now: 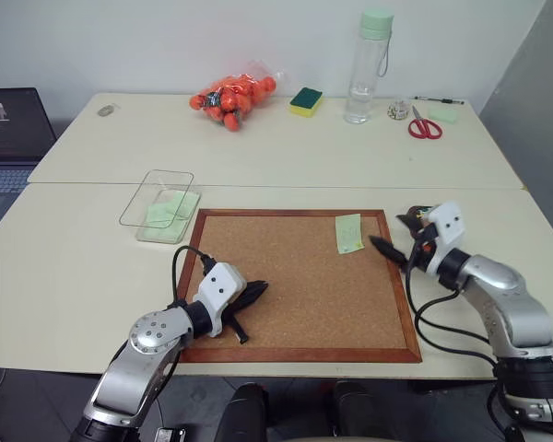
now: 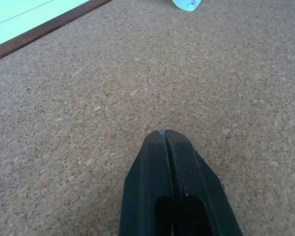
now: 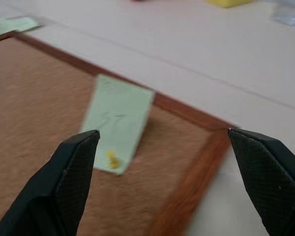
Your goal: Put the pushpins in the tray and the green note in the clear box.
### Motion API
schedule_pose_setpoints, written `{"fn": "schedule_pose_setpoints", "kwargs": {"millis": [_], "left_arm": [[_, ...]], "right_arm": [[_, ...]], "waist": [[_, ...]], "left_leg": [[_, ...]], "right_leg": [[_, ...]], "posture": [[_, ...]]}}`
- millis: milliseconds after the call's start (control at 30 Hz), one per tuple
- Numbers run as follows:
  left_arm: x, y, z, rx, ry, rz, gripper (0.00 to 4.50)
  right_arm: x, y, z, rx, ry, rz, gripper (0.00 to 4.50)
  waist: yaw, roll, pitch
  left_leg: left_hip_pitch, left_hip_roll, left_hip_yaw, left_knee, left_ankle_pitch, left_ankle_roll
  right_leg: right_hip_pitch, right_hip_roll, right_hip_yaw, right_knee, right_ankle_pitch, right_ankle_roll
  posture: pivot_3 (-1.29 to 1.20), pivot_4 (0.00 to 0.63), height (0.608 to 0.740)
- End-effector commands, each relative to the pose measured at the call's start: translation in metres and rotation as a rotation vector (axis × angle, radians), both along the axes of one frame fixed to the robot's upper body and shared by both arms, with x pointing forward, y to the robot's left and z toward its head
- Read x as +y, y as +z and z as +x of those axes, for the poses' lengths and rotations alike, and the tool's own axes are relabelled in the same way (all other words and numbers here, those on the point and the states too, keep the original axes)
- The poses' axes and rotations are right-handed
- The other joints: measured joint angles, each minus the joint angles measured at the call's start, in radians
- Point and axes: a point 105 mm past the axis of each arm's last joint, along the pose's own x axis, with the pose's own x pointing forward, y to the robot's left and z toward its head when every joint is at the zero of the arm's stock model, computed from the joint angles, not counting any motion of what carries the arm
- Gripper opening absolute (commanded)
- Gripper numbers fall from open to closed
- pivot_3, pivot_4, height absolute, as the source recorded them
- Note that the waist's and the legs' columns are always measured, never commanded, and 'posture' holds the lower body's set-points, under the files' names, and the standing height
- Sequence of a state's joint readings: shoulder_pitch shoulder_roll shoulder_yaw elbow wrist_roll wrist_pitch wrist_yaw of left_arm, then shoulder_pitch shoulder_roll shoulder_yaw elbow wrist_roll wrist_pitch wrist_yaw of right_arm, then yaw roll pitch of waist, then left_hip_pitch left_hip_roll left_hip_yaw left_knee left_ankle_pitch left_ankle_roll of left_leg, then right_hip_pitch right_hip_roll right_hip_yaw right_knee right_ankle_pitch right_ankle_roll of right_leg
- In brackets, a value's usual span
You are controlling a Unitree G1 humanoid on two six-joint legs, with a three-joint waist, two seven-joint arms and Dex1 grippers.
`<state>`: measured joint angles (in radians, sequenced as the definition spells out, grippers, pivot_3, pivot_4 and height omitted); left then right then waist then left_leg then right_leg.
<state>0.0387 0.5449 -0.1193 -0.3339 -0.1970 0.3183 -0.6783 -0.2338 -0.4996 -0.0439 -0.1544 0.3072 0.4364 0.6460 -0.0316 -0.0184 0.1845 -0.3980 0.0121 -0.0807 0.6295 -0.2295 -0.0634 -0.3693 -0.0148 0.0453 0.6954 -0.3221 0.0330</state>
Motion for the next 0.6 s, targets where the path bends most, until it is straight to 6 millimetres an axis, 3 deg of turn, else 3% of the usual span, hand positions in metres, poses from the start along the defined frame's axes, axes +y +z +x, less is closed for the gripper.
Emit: {"fn": "schedule_pose_setpoints", "kwargs": {"millis": [33,267,600], "left_arm": [[-0.003,-0.012,-0.005,0.05,-0.016,0.007,0.0],[-0.004,-0.012,-0.005,0.05,-0.014,0.005,0.0],[-0.004,-0.012,-0.006,0.048,-0.01,0.005,0.0]], "right_arm": [[0.01,0.001,0.002,-0.044,0.037,-0.046,4.43],[0.013,-0.011,0.009,-0.03,0.043,-0.077,4.43],[0.02,-0.014,0.01,-0.06,0.086,-0.119,2.43]], "waist": [[0.001,0.0,0.0],[0.001,0.0,0.0],[0.002,0.0,0.0]], "left_leg": [[0.0,0.0,0.0,0.0,0.0,0.0],[0.0,0.0,0.0,0.0,0.0,0.001],[0.0,0.0,0.0,0.0,0.0,0.001]], "right_leg": [[0.0,0.0,0.0,0.0,0.0,0.001],[0.0,0.0,0.0,0.0,0.0,0.0],[0.0,0.0,0.0,0.0,0.0,0.0]], "posture": [[0.0,0.15,0.74],[0.0,0.15,0.74],[0.0,0.15,0.74]]}}
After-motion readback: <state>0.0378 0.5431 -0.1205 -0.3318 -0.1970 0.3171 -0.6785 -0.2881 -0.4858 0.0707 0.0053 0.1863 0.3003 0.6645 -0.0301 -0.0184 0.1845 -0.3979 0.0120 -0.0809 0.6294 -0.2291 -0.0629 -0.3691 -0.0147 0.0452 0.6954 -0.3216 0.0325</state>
